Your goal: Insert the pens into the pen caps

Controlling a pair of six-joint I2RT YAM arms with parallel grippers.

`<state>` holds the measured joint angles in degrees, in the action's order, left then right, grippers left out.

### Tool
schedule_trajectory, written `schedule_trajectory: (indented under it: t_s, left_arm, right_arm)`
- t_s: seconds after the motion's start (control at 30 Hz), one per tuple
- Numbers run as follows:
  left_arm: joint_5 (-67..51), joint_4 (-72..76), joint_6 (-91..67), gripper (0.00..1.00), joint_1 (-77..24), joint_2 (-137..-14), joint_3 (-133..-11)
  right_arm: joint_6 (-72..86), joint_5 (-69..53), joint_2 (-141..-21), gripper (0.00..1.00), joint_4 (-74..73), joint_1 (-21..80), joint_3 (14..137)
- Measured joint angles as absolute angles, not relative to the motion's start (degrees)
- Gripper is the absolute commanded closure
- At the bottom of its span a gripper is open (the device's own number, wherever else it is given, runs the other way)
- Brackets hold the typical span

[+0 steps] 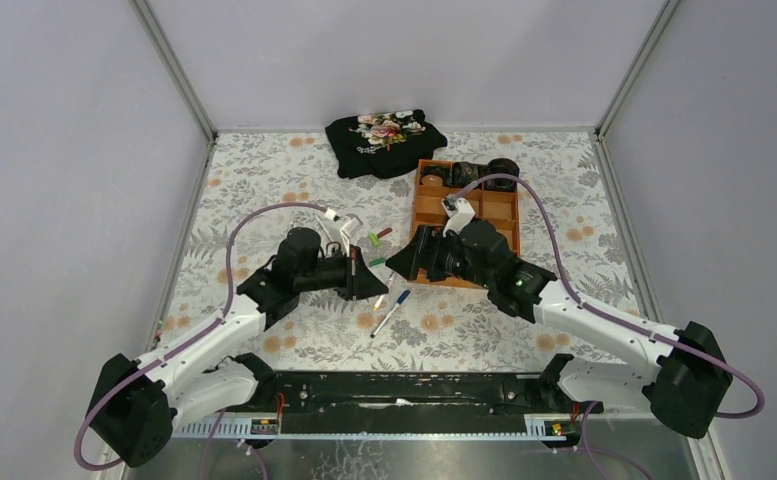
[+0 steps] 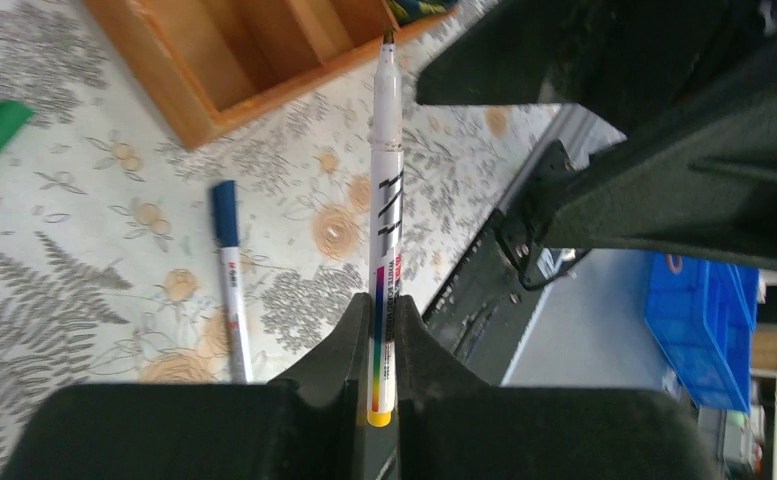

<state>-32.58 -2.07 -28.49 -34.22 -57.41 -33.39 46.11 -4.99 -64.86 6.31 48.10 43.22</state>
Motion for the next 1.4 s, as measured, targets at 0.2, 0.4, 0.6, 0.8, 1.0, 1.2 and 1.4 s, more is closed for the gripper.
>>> schedule_trajectory:
  t_s: [0.2, 0.4, 0.6, 0.8, 1.0, 1.2, 1.4]
  left_arm:
    - [-35.03, -0.6, -28.56, 1.0, -35.99, -57.39, -33.36]
    - [-35.79, 0.69, -28.67, 0.95, -36.64, -57.39, -33.36]
    - [-36.01, 1.32, -29.34, 0.62, -37.06, -57.41, -33.19]
    - [-35.9, 2.44, -29.98, 0.95, -37.19, -57.82, -33.08]
    - [-33.06, 2.13, -30.02, 1.0, -37.69, -57.43, -33.04]
    - [-19.57, -5.37, -28.75, 1.0, -33.8, -52.4, -34.63]
    - [-14.33, -11.05, -24.49, 1.0, -16.95, -50.17, -38.02]
  right_arm:
    - [48.12, -6.79, -67.31, 0.36, 7.84, 48.05, 43.29]
    - [50.78, -7.6, -68.9, 0.8, 8.71, 48.03, 43.09]
    - [52.99, -9.76, -68.9, 1.0, 11.33, 47.94, 42.87]
    - [54.57, -12.19, -69.04, 1.0, 13.76, 47.88, 42.33]
    - [54.54, -12.86, -70.74, 0.59, 15.27, 47.57, 42.33]
    - [47.48, -9.85, -73.45, 0.43, 10.31, 47.62, 45.58]
    - [38.68, -4.62, -84.95, 0.46, 0.25, 47.62, 59.0]
